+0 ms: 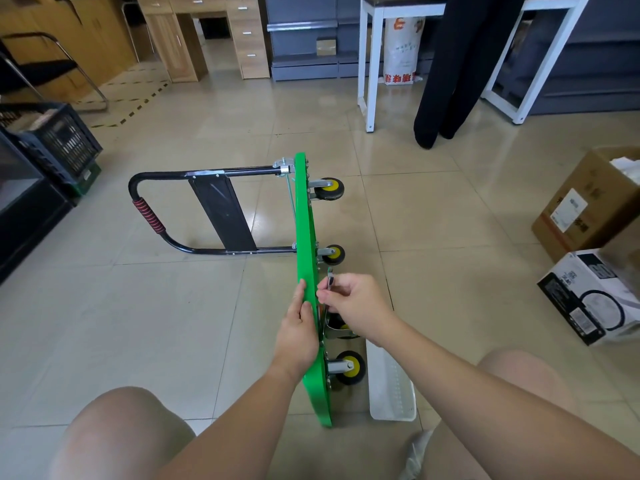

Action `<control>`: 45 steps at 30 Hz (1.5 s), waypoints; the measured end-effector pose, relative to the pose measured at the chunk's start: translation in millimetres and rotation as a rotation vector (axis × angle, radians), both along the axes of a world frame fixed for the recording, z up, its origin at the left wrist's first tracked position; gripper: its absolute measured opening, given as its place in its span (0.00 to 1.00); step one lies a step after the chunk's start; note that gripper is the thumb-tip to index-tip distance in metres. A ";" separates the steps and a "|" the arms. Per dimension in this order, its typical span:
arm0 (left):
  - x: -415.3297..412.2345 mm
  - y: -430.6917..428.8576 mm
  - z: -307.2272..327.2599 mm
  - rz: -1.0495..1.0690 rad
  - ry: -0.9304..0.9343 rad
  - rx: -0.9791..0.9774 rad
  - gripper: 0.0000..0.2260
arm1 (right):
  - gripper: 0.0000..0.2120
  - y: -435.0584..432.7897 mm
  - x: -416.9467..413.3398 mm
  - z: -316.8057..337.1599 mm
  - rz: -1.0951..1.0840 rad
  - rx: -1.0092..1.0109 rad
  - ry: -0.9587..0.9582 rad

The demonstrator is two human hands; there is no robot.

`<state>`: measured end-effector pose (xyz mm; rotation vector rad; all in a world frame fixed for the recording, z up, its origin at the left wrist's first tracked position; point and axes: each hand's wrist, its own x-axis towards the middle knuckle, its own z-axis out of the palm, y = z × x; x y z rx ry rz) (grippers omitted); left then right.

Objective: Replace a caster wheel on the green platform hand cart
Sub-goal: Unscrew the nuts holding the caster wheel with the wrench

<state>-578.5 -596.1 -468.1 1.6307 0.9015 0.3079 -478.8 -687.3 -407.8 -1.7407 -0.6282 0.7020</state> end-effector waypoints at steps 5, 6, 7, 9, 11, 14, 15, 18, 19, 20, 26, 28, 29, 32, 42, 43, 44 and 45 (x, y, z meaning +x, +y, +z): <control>-1.6 2.4 -6.3 -0.001 -0.025 -0.018 0.19 | 0.13 -17.5 -24.1 -8.6 -0.039 0.088 0.064; -1.2 2.8 -9.0 0.000 -0.026 -0.020 0.19 | 0.13 -20.4 -27.7 -10.9 -0.063 0.092 0.078; -1.4 2.8 -10.6 -0.004 -0.028 -0.019 0.20 | 0.14 -23.5 -31.4 -13.0 -0.078 0.095 0.089; -1.0 3.5 -10.9 -0.012 -0.018 -0.040 0.20 | 0.17 -28.2 -37.9 -17.0 -0.086 0.109 0.107; -0.6 2.0 -4.6 -0.016 -0.009 -0.040 0.20 | 0.18 -30.1 -39.5 -14.6 -0.084 0.129 0.106; -1.0 -2.2 4.2 -0.010 -0.001 0.022 0.21 | 0.13 -30.0 -26.6 0.1 -0.100 0.187 0.028; -1.5 -2.7 3.9 -0.002 -0.004 0.024 0.21 | 0.10 -29.9 -20.2 6.5 -0.101 0.202 0.013; -1.3 -2.6 1.5 0.009 0.004 0.015 0.21 | 0.06 -22.8 -1.6 20.6 -0.082 0.205 0.018; -0.2 -2.0 0.5 0.009 0.005 0.014 0.21 | 0.06 -18.0 4.9 22.3 -0.078 0.186 0.034; 0.5 -1.7 0.6 0.012 0.007 0.012 0.21 | 0.06 -12.1 11.2 22.3 -0.079 0.157 0.048; 0.6 -1.2 -0.6 0.017 0.002 -0.007 0.21 | 0.03 13.3 36.0 16.3 0.018 0.010 0.093; 0.5 -1.5 1.4 0.019 0.004 0.006 0.21 | 0.05 19.8 42.4 13.2 0.032 -0.016 0.115; 0.6 -1.4 1.1 0.018 0.005 0.015 0.21 | 0.06 22.9 45.8 11.2 0.031 -0.024 0.132; 1.0 -1.6 0.5 0.012 0.006 0.016 0.21 | 0.08 30.9 54.6 6.6 0.051 -0.053 0.182; -1.0 -1.2 3.2 0.011 0.013 0.024 0.21 | 0.03 49.6 61.9 -1.9 0.155 -0.168 0.240; -1.3 -0.9 2.9 0.013 0.015 0.024 0.21 | 0.04 48.6 57.9 -2.2 0.163 -0.165 0.225; -0.7 -0.3 2.9 0.013 0.022 0.023 0.21 | 0.05 47.3 53.2 -2.7 0.159 -0.153 0.211; -0.3 0.3 3.2 0.011 0.025 0.020 0.21 | 0.06 45.4 48.5 -2.7 0.138 -0.132 0.201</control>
